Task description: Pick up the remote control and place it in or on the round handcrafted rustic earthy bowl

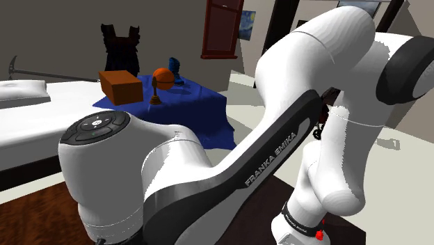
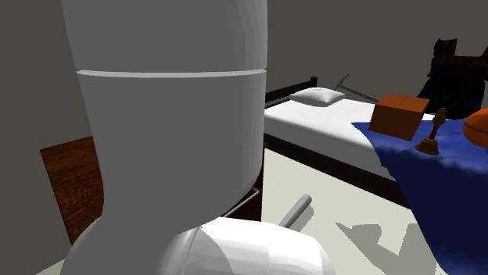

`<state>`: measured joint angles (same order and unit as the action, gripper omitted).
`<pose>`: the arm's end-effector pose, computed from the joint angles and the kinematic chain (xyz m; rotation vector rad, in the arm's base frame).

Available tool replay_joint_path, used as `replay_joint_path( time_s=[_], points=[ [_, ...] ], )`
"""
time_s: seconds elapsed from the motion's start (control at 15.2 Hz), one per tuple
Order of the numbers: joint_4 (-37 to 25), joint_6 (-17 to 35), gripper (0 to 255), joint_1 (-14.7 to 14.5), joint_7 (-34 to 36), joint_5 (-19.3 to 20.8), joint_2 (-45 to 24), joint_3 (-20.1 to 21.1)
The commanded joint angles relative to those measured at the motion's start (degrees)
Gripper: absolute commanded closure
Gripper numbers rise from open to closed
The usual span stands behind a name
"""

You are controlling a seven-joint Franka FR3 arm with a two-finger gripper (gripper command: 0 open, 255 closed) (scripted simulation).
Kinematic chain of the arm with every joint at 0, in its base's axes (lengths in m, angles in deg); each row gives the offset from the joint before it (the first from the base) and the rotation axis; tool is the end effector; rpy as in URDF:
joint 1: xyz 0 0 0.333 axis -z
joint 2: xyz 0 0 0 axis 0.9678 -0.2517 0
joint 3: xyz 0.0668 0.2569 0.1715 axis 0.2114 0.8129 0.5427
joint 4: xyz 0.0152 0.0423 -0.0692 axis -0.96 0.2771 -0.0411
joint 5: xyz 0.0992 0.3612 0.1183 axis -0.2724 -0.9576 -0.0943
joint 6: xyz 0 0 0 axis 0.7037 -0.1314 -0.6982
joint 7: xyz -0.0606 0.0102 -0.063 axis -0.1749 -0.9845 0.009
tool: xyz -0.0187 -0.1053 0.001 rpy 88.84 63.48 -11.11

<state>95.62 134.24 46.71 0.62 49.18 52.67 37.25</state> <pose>0.2500 0.4855 0.3709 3.1273 -0.1906 -0.0259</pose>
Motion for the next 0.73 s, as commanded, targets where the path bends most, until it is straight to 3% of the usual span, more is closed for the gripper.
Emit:
replay_joint_path(
  time_s=[0.0, 0.13, 0.66],
  points=[
    [-1.36, -2.79, 0, 0.24, -0.9, -1.22, 1.71, 0.07],
    [-3.31, -6.11, 0, 0.43, -1.71, -2.35, 3.37, 0.04],
    [-3.31, -6.11, 0, 0.41, -1.72, -2.35, 3.37, 0.02]
  ],
)
